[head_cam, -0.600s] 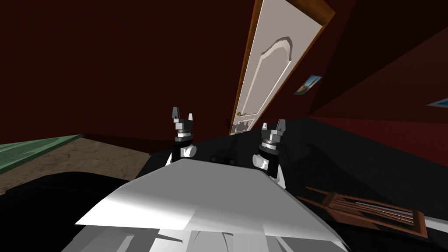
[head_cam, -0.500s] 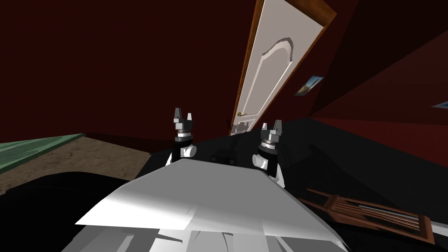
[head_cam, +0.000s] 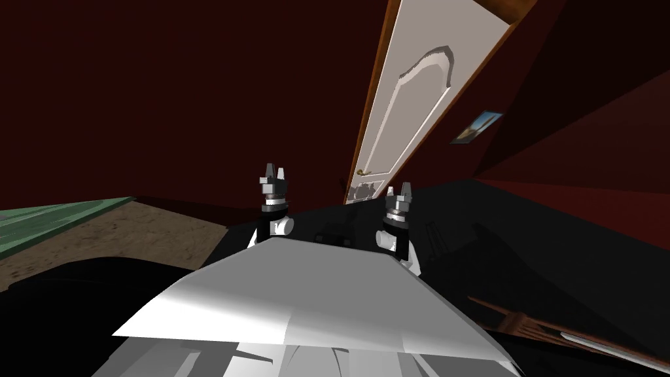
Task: Pull the door open
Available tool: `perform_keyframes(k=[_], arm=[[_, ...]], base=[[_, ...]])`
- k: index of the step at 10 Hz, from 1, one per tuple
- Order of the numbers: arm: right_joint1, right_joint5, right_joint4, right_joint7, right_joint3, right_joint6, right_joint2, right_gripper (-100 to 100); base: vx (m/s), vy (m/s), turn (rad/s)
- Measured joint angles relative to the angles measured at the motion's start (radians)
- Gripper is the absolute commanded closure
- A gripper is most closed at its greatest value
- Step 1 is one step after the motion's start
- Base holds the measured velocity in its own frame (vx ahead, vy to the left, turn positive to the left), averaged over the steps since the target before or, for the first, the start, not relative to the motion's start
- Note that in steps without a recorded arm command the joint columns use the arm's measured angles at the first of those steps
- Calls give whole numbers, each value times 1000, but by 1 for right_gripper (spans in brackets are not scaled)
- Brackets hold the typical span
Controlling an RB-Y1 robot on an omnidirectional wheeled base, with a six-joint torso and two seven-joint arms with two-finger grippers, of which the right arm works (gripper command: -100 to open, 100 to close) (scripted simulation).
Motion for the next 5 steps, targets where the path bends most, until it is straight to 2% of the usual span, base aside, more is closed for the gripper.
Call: perform_keyframes(k=[4,5], arm=[[-35,-4,119,-14,6,-20,-27,-100],[-42,-8,150,-21,3,-27,-40,-100]], base=[[83,-58,107],[94,-82,145]])
